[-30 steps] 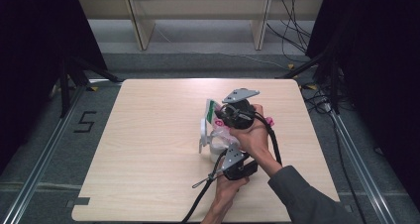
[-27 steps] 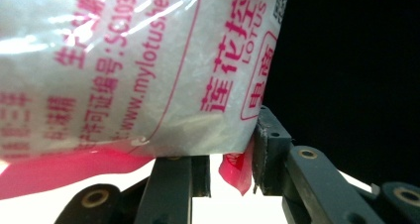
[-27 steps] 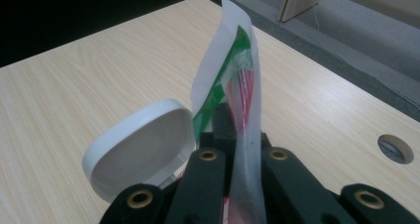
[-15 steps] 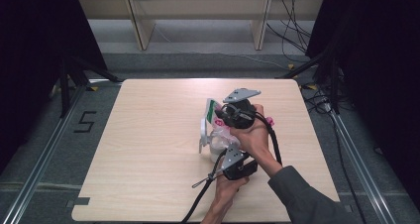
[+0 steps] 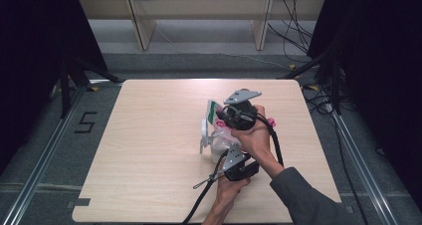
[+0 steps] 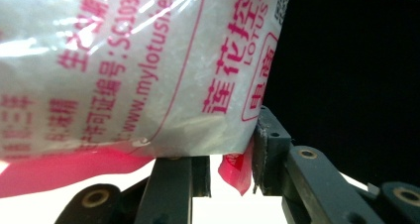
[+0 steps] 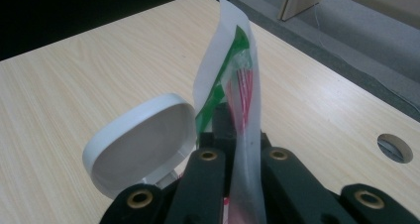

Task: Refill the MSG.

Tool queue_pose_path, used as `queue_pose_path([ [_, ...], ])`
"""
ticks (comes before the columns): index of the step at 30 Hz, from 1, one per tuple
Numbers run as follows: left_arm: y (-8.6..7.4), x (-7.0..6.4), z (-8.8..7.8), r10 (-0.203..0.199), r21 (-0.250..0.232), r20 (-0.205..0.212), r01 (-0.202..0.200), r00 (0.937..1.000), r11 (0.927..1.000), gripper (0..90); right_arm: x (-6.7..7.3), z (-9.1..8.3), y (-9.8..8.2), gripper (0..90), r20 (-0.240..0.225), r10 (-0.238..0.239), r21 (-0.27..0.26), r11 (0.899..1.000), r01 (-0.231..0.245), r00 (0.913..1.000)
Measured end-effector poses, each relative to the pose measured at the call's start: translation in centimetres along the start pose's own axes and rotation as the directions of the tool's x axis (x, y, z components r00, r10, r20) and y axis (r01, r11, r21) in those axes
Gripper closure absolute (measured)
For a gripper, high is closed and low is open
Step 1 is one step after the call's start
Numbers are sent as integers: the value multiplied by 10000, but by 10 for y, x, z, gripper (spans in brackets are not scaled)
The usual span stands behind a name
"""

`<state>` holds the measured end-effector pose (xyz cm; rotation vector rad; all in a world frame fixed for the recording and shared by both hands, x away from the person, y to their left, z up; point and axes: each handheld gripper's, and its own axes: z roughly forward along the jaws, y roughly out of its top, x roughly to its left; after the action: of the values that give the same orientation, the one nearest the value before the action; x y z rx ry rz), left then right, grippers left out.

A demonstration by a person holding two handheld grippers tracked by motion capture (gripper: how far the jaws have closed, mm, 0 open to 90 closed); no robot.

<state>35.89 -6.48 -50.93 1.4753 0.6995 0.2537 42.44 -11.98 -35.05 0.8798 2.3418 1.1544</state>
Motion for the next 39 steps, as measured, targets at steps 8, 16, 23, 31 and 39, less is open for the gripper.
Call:
queue_pose_path([
  [8, 0, 0, 0, -1, 10, -11, 1, 10000, 10000, 720, 0, 1, 0, 900, 33, -179, -139, 9997, 179, 9998],
  [16, 0, -1, 0, -230, -107, 137, 231, 9996, 9997, 720, 4, 2, -1, 900, 39, -44, -83, 10000, 44, 10000],
  [23, 1, 0, -1, -73, -13, 54, 74, 10000, 10000, 720, 1, -1, 1, 900, -52, 71, -60, 10000, -71, 10000],
  [31, 1, 1, -2, -13, 91, 1, 13, 10000, 10000, 720, 1, 1, 1, 900, 0, 62, -312, 9995, -62, 10000],
  [39, 2, 0, -3, -150, -136, 68, 151, 9999, 9998, 719, 3, 4, 2, 900, -68, -112, -220, 9997, 111, 9999],
])
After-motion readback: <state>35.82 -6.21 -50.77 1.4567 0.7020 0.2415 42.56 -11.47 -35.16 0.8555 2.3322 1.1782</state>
